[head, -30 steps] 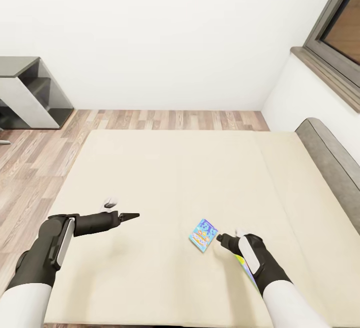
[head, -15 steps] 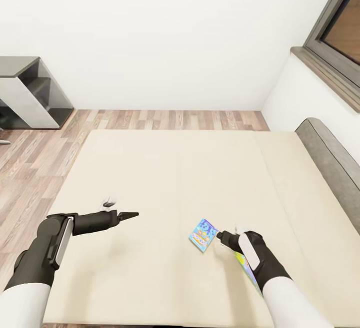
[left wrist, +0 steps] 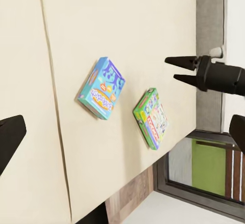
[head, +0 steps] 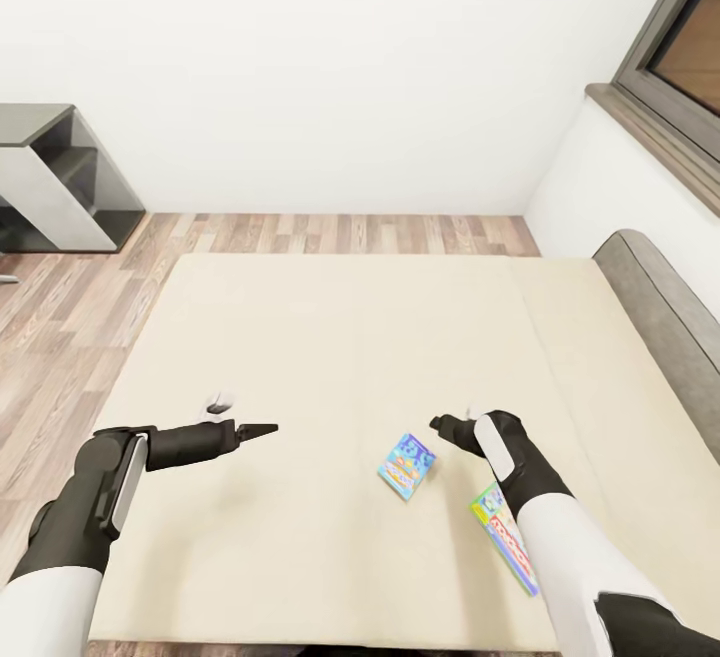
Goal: Put all the toys in the child's room - the three board games (two on the bed and one on the table), the two jigsaw puzzles on the table, and the tennis ball on the table - inside the toy box on the table in the child's room.
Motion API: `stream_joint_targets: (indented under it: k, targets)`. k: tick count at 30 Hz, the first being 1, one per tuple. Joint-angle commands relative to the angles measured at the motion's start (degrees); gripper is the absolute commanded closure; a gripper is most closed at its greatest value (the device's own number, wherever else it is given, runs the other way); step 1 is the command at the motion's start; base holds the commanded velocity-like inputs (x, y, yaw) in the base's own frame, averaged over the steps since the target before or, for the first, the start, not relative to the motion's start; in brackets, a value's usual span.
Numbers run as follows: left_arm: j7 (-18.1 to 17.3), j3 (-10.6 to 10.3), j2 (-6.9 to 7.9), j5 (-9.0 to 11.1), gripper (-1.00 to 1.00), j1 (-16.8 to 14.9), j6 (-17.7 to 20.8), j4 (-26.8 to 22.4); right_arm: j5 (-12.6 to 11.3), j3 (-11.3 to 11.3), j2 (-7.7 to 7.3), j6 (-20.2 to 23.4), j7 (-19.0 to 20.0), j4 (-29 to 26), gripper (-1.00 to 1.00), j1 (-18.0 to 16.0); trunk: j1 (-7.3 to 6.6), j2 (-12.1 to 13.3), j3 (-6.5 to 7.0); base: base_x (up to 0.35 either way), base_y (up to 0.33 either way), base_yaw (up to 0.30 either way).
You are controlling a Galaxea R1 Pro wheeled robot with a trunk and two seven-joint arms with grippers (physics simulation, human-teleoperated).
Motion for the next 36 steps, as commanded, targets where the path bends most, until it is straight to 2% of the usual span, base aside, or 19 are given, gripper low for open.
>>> stream_joint_targets:
  k: [1,14,36]
  targets:
    - [-0.3,0.1,0.03,-0.1,-1.00,0.0,0.5,0.0,-0.5,-0.2,0.15,0.2,-0.5,0.1,-1.00,-0.2,0.03,-0.1,-0.18,0.000,0.000,0.000]
    - [-0.3,0.1,-0.08,-0.1,-1.00,0.0,0.5,-0.2,0.0,-0.2,0.26,-0.8,-0.5,4.3,-1.00,-1.8,0.03,-0.1,-1.40,0.000,0.000,0.000]
    - [-0.2,0.0,-0.03,-0.1,-1.00,0.0,0.5,-0.2,0.3,-0.2,0.51,-0.9,-0.5,4.6,-1.00,-2.0,0.03,-0.1,-3.47,0.000,0.000,0.000]
